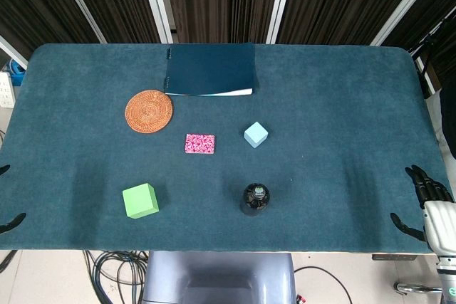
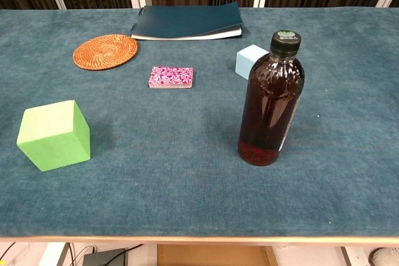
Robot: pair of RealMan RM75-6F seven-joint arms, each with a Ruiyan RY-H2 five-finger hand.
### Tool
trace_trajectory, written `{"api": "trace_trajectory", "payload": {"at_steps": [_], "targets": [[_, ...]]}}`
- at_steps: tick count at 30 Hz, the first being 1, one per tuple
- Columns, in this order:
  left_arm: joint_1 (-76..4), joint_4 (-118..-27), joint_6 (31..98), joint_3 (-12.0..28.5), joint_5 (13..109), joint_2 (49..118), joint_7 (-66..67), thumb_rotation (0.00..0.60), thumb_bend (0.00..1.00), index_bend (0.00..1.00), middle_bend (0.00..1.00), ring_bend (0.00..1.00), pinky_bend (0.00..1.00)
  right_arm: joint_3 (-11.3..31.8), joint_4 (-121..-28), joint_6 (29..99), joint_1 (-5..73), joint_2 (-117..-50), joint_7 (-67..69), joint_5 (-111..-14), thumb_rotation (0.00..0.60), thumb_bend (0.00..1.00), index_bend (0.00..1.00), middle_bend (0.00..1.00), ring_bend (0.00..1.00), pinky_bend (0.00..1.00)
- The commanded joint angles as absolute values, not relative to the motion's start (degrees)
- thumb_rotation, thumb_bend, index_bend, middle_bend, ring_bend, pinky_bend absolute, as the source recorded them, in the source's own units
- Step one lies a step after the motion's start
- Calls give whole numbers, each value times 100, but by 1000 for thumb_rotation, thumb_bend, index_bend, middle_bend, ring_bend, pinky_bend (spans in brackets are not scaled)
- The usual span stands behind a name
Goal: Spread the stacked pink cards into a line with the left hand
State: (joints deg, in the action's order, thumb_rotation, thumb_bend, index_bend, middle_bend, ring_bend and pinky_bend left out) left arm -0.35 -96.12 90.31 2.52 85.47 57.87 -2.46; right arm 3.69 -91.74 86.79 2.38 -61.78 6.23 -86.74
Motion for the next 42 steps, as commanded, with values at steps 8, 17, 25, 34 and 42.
{"api": "trace_trajectory", "payload": {"at_steps": [8, 17, 25, 34, 42], "targets": [[-45, -9624, 8985, 257, 8532, 5792, -205, 600, 142, 209, 135, 46, 0, 374, -9172, 8667, 244, -6181, 635, -8666, 600, 233, 40, 50, 128, 185], [-55, -9652, 8997, 244, 8606, 5809, -170, 600, 143, 209, 135, 46, 0, 366, -9178, 8653, 238, -6164, 664, -8658, 600, 234, 40, 50, 128, 185], [-140, -9582, 8864, 278, 8550, 5892, -83, 600, 143, 210, 135, 46, 0, 368, -9181, 8629, 238, -6150, 700, -8631, 600, 234, 39, 50, 128, 185], [-616, -9844, 8519, 550, 8655, 5894, 168, 600, 142, 233, 135, 46, 0, 375, -9229, 8641, 222, -6138, 735, -8611, 600, 234, 40, 50, 127, 185], [-2014, -10542, 6891, 1409, 7750, 5792, 708, 600, 132, 242, 134, 46, 1, 367, -9245, 8625, 219, -6127, 765, -8606, 600, 234, 40, 50, 128, 185]]}}
